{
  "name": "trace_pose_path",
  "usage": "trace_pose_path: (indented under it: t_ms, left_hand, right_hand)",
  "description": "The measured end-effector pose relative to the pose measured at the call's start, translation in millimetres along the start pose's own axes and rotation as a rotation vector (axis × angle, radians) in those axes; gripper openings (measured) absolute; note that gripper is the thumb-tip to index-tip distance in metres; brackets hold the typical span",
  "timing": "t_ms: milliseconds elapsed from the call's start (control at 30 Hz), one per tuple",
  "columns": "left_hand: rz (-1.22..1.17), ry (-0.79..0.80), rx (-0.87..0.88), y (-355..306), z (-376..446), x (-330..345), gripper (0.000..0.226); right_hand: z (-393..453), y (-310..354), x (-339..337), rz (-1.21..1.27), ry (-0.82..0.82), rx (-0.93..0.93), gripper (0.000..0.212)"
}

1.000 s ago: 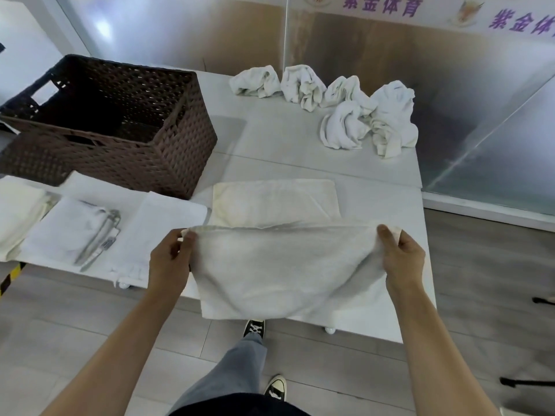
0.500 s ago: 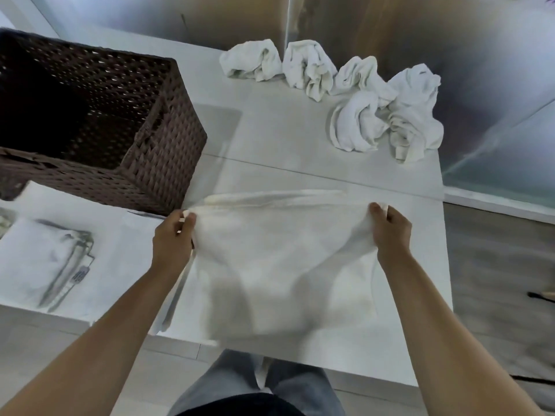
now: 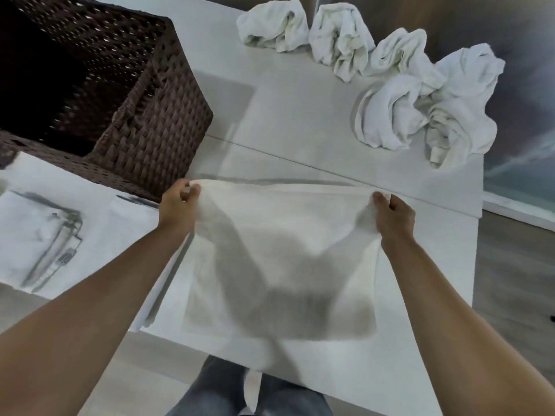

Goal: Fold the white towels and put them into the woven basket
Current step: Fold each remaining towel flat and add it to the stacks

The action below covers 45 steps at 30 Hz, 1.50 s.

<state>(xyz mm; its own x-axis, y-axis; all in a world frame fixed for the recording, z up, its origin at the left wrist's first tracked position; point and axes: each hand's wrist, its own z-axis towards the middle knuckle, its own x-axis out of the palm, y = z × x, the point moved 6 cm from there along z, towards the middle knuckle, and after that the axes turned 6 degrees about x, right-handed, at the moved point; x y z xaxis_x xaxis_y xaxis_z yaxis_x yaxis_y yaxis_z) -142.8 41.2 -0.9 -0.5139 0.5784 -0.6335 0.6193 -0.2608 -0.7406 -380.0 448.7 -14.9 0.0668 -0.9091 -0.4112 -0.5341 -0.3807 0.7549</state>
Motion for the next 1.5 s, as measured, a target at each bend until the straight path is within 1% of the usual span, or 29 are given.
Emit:
trace_pose_path:
  t_ms: [33,67,133,200,267,367,500,633,700,767,833,900,1067,1167,1300,1367,1433,1500]
  left_hand:
    - [-0.001,0.003,-0.025,2.5,-1.0,4.3,0.028]
    - [-0.002,0.011,-0.051,5.9,-4.0,7.9,0.037]
    - [0.046,0.065,-0.09,19.6,-15.1,16.1,0.054]
    - [0.13,0.166,-0.089,38.1,-35.7,23.9,0.061]
    - [0.199,0.243,-0.042,54.6,-64.0,29.3,0.059]
    - [0.265,0.302,0.034,70.5,-111.7,29.4,0.053]
    - [0.33,0.355,0.025,96.9,-164.4,20.4,0.061]
    - [0.332,0.38,-0.065,124.9,-195.0,8.8,0.065]
    - [0.269,0.356,-0.116,136.9,-201.3,2.5,0.059]
    - [0.194,0.319,-0.152,145.0,-203.6,-3.4,0.045]
    - [0.173,0.299,-0.163,147.8,-202.8,-7.4,0.031]
    - [0.187,0.314,-0.184,147.0,-203.2,-10.5,0.026]
    - [0.235,0.305,-0.22,155.7,-207.2,-18.7,0.032]
    - [0.2,0.279,-0.227,153.2,-220.6,-22.5,0.022]
    - [0.166,0.28,-0.246,160.6,-241.6,-24.1,0.022]
    - [0.133,0.261,-0.266,161.8,-252.0,-25.8,0.019]
    - [0.057,0.219,-0.291,159.4,-260.2,-29.7,0.017]
    - [-0.045,0.173,-0.329,157.7,-264.9,-35.0,0.019]
  right_hand:
    - [1.1,-0.1,1.2,0.004,-0.004,-0.007,0.026]
    - [0.0,-0.6,2.9,0.012,-0.002,-0.013,0.023]
    - [-8.1,-7.2,4.9,0.006,0.018,0.004,0.044]
    - [-18.4,-21.8,5.4,-0.055,0.039,0.01,0.058]
    - [-30.1,-43.9,4.1,-0.14,0.043,0.007,0.062]
    - [-58.1,-82.9,-2.7,-0.243,0.024,0.014,0.058]
    - [-107.5,-133.0,-23.8,-0.311,-0.032,0.094,0.053]
    - [-145.0,-172.3,-43.8,-0.342,-0.089,0.179,0.052]
    - [-157.8,-187.4,-51.4,-0.331,-0.102,0.213,0.048]
    - [-168.7,-202.3,-56.3,-0.316,-0.104,0.259,0.042]
    - [-181.2,-213.0,-58.2,-0.301,-0.101,0.287,0.038]
    - [-194.1,-219.4,-59.0,-0.307,-0.091,0.296,0.034]
    - [-222.8,-238.5,-70.1,-0.387,-0.046,0.308,0.015]
    - [-237.2,-251.6,-81.6,-0.429,-0.04,0.335,0.014]
    - [-256.1,-267.3,-94.5,-0.444,0.0,0.357,0.014]
    - [-264.6,-275.5,-100.3,-0.401,0.028,0.371,0.012]
    - [-272.1,-282.6,-105.0,-0.298,0.049,0.371,0.012]
    - [-277.8,-289.3,-111.7,-0.17,0.044,0.356,0.021]
